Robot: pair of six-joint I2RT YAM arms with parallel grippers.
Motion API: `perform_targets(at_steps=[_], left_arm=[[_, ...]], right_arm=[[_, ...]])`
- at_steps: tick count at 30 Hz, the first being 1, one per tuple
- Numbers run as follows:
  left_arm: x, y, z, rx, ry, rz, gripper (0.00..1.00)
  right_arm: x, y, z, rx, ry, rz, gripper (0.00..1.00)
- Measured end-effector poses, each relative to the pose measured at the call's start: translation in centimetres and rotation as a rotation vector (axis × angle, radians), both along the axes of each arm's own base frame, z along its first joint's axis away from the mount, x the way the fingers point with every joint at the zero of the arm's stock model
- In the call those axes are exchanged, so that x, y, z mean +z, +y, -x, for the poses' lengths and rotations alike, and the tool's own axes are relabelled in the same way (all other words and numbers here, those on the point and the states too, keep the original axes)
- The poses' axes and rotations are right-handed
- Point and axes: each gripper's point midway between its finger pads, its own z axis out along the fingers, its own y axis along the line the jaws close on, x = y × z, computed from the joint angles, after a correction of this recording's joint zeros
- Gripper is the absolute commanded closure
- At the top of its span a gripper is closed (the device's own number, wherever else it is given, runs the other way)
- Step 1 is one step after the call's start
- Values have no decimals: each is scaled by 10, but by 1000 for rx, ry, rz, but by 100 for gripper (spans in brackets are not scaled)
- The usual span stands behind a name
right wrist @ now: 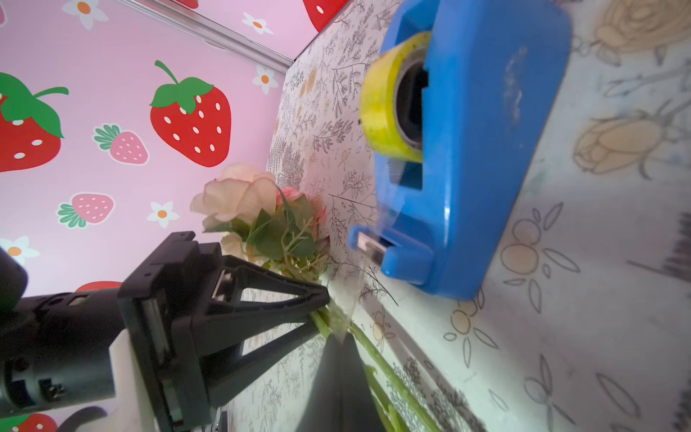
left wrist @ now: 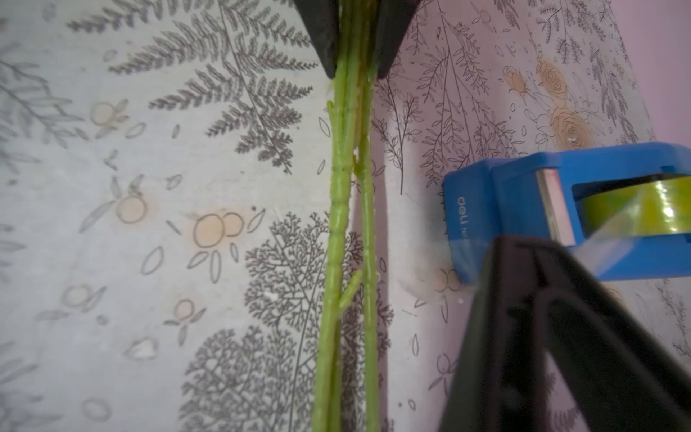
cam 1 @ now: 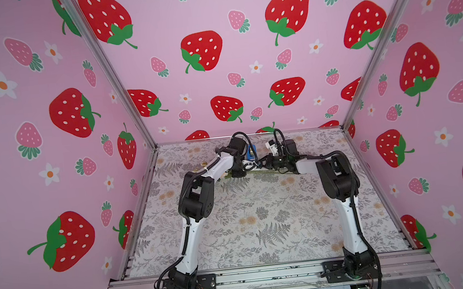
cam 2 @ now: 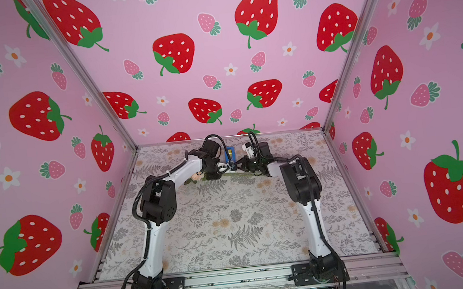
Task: Wrap bouquets with tape
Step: Pick up the unwrapped bouquet from the center of the board, then stick the tape to the bouquet.
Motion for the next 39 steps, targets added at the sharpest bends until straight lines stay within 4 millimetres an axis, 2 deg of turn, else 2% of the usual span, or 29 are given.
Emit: perform_targets(at_steps=[3, 9, 16, 23, 31, 39], left_arm=[[-12, -1, -1, 4, 11, -4, 83], [-4, -4, -10, 36, -15, 20, 100], [-1, -5, -13, 79, -15, 41, 100], [14, -11, -26, 117, -36, 77, 100], [6, -12, -23, 118, -10, 75, 100], [6, -15, -21, 124, 7, 95, 100]], right_arm=[[2, -1, 4, 4, 1, 0, 100], [11, -2, 5, 2, -27, -8, 100], [2, -6, 16, 6, -12, 1, 100], [-9, -1, 34, 28, 6, 10, 100], [-4, 2, 53, 49, -8, 3, 100], [-15, -1, 59, 41, -5, 22, 100]])
